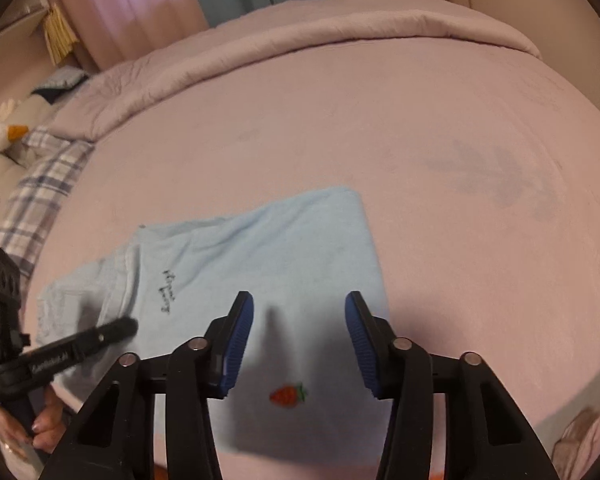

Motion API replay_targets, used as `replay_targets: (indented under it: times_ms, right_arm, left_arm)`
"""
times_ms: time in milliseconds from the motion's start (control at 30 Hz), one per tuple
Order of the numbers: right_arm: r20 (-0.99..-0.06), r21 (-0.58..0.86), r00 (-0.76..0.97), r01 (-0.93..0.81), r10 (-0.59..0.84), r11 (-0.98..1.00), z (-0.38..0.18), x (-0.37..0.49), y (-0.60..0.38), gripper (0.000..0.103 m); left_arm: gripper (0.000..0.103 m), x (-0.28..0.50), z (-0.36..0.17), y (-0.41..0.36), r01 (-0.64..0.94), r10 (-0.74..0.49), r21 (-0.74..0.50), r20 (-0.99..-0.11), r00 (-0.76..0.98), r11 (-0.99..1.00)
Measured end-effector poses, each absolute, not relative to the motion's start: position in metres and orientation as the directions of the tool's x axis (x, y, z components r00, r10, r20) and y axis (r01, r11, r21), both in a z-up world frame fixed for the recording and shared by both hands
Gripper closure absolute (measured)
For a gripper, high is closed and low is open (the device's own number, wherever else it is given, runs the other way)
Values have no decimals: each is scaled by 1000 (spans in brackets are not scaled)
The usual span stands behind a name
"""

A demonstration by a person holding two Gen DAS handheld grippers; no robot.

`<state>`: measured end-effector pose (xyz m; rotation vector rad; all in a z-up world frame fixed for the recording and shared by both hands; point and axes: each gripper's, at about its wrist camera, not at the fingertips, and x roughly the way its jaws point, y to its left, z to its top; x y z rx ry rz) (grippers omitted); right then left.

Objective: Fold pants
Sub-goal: 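Release the folded hem with the right gripper and pull it back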

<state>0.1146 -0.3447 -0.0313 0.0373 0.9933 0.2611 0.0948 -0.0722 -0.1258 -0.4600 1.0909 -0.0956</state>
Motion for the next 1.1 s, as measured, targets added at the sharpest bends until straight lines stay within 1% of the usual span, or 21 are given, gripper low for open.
replay_targets:
  times_ms: [100,200,333,400,433,467,500,533,567,600,633,667,767,800,833,900,1000,1067,1100]
  right_arm:
    - [-857,129,472,-187,204,974,-53,116,-341,58]
    - [-855,85,485,-223,186,971,-54,101,-340,58]
    - [-864,92,467,-221,188,971,-55,80,-347,58]
    - [-866,94,463,-219,188,971,-55,69,-354,58]
    - [-866,96,463,-215,188,972,-54,65,-355,58]
    - [-866,99,462,-211,189,972,-53,63,-357,58]
    - [-868,102,460,-207,188,973,-53,61,-358,58]
    - [-870,103,456,-203,187,974,-52,61,-359,58]
    - [-874,102,450,-203,185,974,-51,62,-362,58]
    - [-878,104,441,-201,185,974,-50,65,-366,58]
    - [-884,114,430,-189,186,975,-48,69,-367,58]
    - [-886,125,423,-177,190,976,-47,73,-368,58]
    - [-882,147,424,-161,203,976,-42,79,-367,56]
    - [-877,149,433,-162,206,975,-39,81,-365,51]
    - [-872,154,441,-167,214,974,-37,83,-363,39]
    - [-859,148,466,-169,212,974,-32,86,-358,26]
    - [-843,137,492,-193,216,972,-28,87,-345,26]
    - [-831,136,508,-214,229,967,-25,88,-338,24]
    - [-830,157,498,-223,251,962,-26,91,-329,21]
  left_arm:
    - [85,89,-125,-72,-147,-290,-396,-836,466,906]
    - [82,85,-124,-75,-142,-292,-396,-836,465,907]
    - [78,77,-123,-69,-132,-316,-415,-830,459,900]
    - [72,74,-120,-66,-135,-313,-412,-834,455,901]
    - [68,71,-118,-66,-136,-310,-409,-836,453,902]
    - [61,69,-115,-65,-138,-307,-406,-837,454,903]
    - [56,67,-111,-64,-144,-298,-400,-839,456,905]
    - [46,63,-107,-60,-158,-276,-384,-843,462,910]
    - [42,58,-101,-55,-176,-245,-366,-843,479,914]
    - [41,54,-96,-50,-186,-231,-364,-835,500,913]
    - [34,49,-89,-43,-203,-209,-358,-827,522,911]
    - [24,44,-80,-35,-227,-174,-346,-819,547,911]
    - [10,27,-56,-10,-297,-61,-310,-777,627,903]
    - [10,24,-52,-3,-314,-34,-299,-770,637,901]
    - [9,20,-48,6,-340,5,-283,-762,648,897]
    - [7,13,-45,27,-414,90,-249,-758,646,876]
    - [7,-3,-50,56,-496,131,-260,-771,623,829]
    - [7,-10,-56,67,-534,136,-277,-781,609,799]
    - [7,-14,-60,72,-553,141,-281,-787,600,785]
